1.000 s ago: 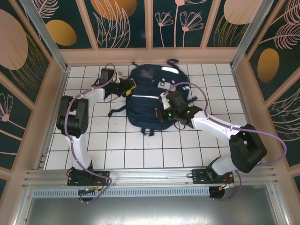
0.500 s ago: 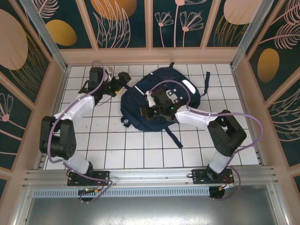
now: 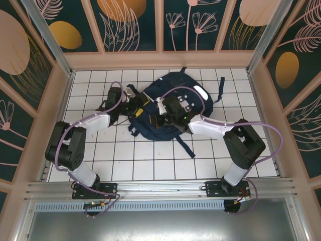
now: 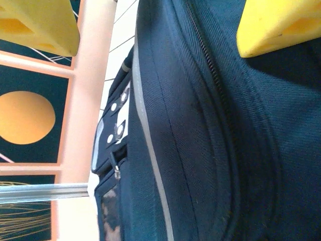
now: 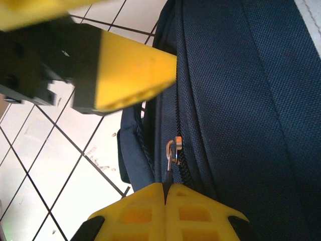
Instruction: Pack the student bag
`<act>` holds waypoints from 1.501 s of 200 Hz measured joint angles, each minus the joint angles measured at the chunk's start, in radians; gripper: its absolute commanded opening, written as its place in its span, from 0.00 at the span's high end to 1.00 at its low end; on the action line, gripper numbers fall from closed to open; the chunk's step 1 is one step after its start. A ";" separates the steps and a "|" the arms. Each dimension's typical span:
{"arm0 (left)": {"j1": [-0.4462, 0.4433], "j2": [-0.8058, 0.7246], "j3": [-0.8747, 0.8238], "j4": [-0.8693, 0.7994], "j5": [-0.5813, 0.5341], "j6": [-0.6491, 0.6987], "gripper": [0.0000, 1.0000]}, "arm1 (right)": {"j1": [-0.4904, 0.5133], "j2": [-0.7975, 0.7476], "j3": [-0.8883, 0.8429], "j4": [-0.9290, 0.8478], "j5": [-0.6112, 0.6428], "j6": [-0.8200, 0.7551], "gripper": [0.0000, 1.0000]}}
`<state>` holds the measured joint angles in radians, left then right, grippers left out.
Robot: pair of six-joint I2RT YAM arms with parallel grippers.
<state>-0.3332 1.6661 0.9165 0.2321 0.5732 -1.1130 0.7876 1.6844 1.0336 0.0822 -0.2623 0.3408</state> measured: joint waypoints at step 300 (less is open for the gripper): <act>-0.019 0.121 0.126 -0.120 0.002 0.062 1.00 | -0.550 -0.319 -0.368 -0.079 0.071 -0.054 0.80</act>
<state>-0.3527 1.7870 1.0420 0.1123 0.5755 -1.0512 0.2379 1.3659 0.6659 0.0029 -0.1909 0.2871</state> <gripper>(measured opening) 0.062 0.074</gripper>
